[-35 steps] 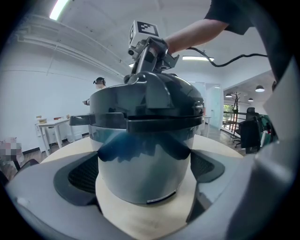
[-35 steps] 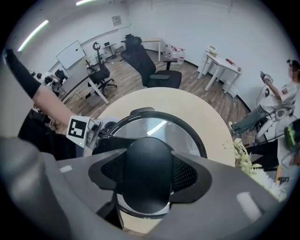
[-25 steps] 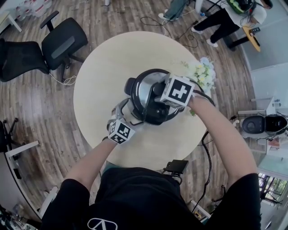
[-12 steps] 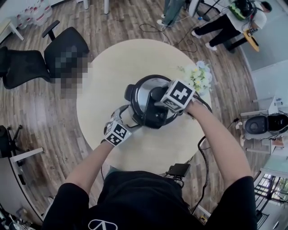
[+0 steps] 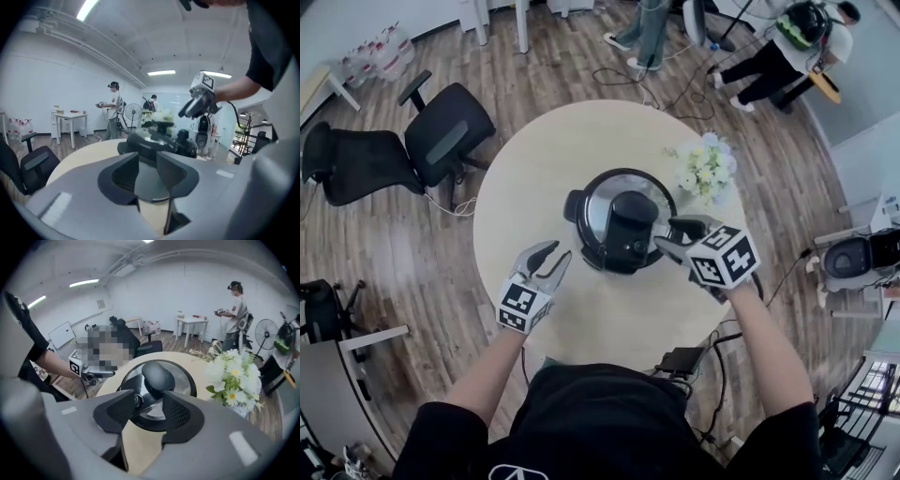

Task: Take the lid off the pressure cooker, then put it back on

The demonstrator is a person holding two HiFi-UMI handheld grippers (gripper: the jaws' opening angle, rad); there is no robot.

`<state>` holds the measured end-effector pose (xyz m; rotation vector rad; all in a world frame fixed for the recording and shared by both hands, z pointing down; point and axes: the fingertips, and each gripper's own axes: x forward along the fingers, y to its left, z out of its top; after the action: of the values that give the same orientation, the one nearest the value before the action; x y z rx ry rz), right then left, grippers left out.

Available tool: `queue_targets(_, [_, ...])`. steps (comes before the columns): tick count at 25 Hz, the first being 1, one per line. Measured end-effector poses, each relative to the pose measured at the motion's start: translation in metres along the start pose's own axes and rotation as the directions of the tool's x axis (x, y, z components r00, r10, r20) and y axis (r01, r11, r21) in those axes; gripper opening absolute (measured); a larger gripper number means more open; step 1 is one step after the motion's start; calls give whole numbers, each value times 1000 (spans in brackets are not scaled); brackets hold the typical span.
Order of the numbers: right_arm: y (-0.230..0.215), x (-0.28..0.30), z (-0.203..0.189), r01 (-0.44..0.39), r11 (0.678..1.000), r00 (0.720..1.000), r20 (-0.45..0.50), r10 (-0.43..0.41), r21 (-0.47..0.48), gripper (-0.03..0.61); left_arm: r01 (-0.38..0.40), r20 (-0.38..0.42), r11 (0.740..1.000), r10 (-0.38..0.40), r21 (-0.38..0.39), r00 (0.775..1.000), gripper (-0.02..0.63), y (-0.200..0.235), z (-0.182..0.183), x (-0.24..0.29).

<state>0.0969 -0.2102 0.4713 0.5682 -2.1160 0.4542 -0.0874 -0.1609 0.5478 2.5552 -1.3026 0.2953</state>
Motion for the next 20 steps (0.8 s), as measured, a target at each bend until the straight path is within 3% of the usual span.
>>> queue_targets(3, [9, -21, -4, 67, 994, 982, 169, -81, 88, 127, -11, 90, 1000, 9, 13, 996, 78, -5, 49, -11])
queue_targets(5, [10, -35, -5, 105, 981, 950, 275, -146, 161, 88, -13, 140, 999, 8, 33, 990, 53, -12, 78, -14])
queue_targets(10, [18, -62, -10, 198, 941, 843, 442, -306, 274, 29, 7, 203, 996, -24, 86, 979, 2, -39, 125, -15])
queue_targets(13, [28, -76, -5, 229, 926, 777, 517, -360, 300, 23, 13, 243, 995, -37, 100, 969, 2, -54, 150, -16])
queue_targets(18, [41, -98, -1, 321, 892, 639, 622, -453, 319, 23, -15, 317, 989, -33, 147, 948, 2, -80, 187, -21])
queue_targets(20, [46, -104, -3, 328, 884, 603, 647, -467, 333, 22, -30, 339, 988, -23, 151, 940, 2, -88, 197, -24])
